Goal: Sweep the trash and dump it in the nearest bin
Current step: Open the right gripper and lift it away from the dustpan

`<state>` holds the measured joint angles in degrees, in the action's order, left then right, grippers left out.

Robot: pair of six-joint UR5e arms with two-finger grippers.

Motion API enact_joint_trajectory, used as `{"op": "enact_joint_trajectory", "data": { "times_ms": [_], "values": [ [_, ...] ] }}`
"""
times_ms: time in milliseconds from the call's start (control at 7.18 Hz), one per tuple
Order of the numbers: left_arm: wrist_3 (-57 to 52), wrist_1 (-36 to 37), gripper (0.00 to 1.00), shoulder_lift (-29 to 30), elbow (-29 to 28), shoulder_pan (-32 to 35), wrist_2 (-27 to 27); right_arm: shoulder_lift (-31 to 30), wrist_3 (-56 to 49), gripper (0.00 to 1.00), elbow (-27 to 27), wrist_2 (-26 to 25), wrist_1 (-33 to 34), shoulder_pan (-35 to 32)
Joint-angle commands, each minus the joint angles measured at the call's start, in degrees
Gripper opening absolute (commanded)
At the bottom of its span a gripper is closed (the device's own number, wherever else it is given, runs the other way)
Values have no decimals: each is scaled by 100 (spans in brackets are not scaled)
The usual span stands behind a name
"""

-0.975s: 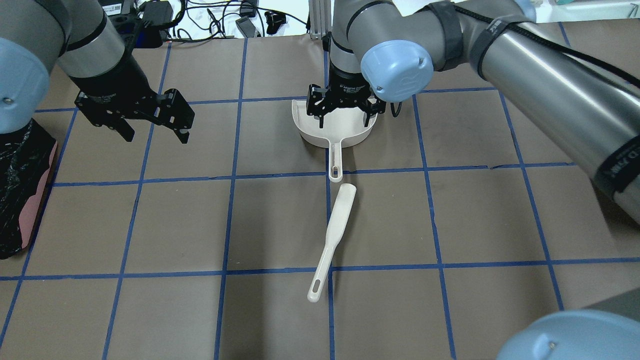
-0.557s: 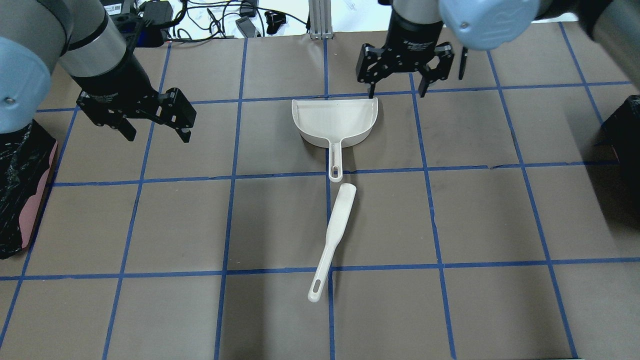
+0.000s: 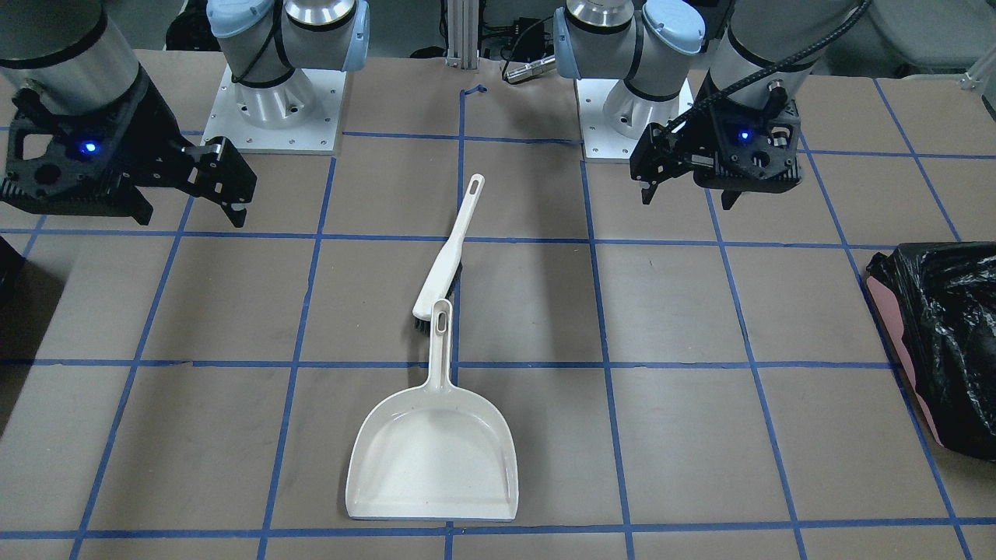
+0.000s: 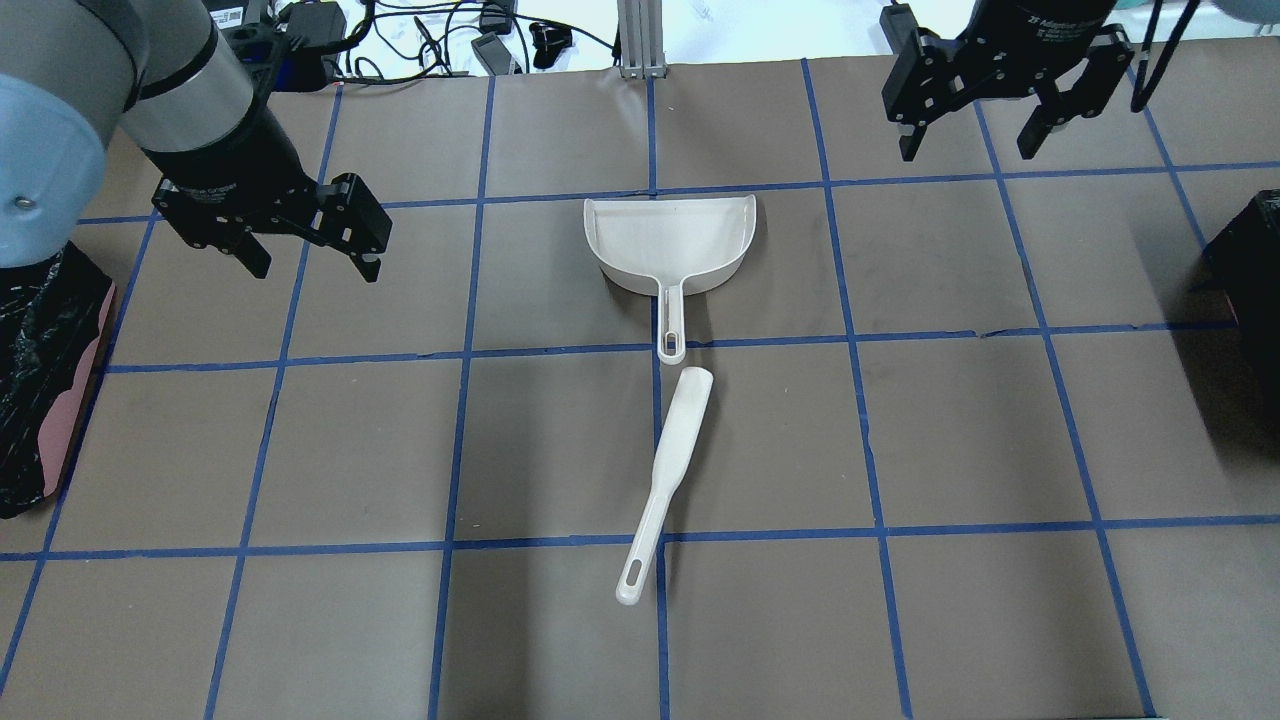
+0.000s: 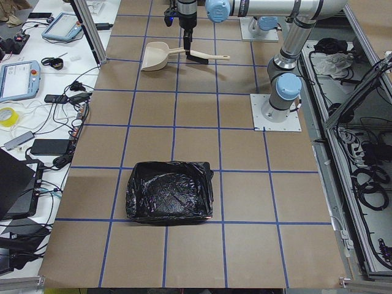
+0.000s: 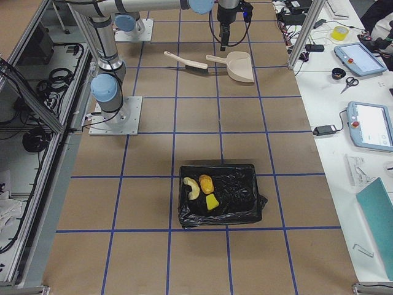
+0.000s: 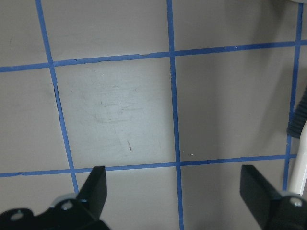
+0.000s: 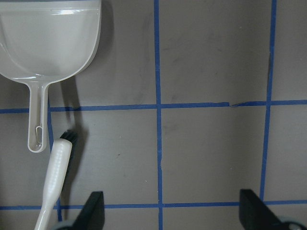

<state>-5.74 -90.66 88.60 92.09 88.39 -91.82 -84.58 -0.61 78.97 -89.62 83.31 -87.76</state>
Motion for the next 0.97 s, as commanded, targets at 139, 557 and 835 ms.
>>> {"op": "enact_joint_trajectory", "data": {
  "times_ms": [139,557,835],
  "values": [
    [20,22,100,-9,1,3,-99,-628,34,99,941,31,45,14],
    [55,-40,100,-18,10,12,-47,-727,455,99,1235,41,230,5],
    [64,-83,100,-53,10,12,-73,-771,535,99,1244,14,221,5]
  ]
}}
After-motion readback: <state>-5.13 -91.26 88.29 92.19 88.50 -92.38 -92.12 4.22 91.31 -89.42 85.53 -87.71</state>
